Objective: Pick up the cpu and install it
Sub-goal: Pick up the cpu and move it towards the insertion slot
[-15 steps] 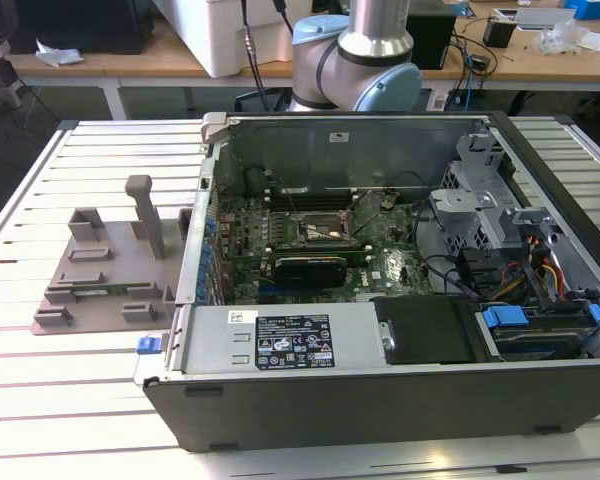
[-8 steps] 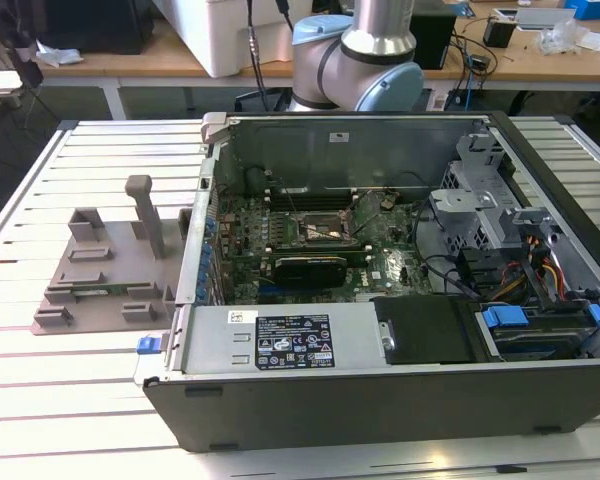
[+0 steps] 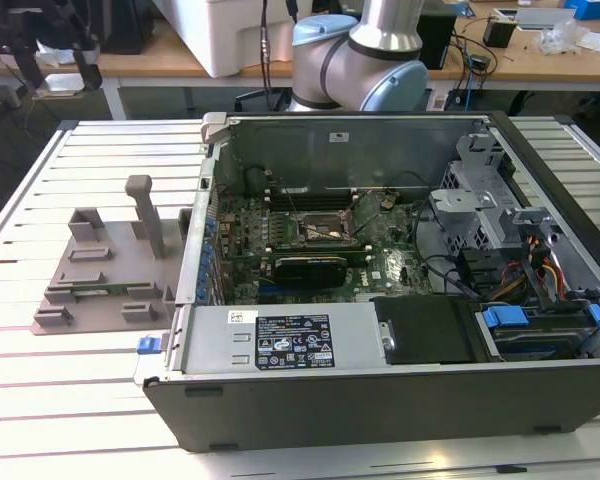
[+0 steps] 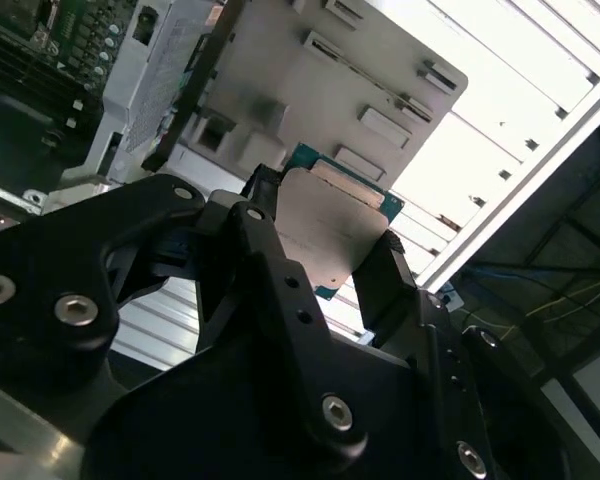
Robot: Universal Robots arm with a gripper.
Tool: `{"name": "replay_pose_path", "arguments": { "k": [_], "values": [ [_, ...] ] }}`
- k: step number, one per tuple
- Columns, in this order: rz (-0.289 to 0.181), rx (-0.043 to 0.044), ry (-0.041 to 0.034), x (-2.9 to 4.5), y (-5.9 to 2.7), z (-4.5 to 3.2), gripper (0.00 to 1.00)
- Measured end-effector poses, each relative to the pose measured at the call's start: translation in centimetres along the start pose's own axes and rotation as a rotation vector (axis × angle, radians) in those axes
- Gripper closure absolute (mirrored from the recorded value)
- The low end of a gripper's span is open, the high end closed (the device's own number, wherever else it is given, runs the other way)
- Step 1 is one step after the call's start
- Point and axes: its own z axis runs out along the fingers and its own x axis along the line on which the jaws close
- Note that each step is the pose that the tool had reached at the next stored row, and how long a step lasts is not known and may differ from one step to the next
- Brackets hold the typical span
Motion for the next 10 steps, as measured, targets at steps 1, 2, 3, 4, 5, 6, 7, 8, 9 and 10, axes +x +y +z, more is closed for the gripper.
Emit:
{"name": "replay_pose_path", "arguments": {
  "k": [1,2,3,4,5,6,7,8,9,10],
  "values": [
    [0.0,0.0,-0.0001,-0.34,-0.01,0.01,0.46],
    [0.0,0.0,0.0,-0.66,-0.03,0.02,0.46],
    [0.0,0.0,0.0,-1.15,-0.05,0.03,0.46],
    [0.0,0.0,0.0,-1.52,-0.07,0.04,0.46],
    [0.0,0.0,-0.0001,-1.94,-0.08,0.05,0.46],
    [0.0,0.0,0.0,-2.25,-0.09,0.06,0.46],
    [0.0,0.0,0.0001,-2.63,-0.1,0.07,0.46],
    [0.0,0.0001,0.0002,-3.01,-0.12,0.08,0.46],
    [0.0,0.0,0.0003,-3.5,-0.14,0.09,0.46],
    [0.0,0.0,0.0003,-4.0,-0.16,0.1,0.46]
  ]
}}
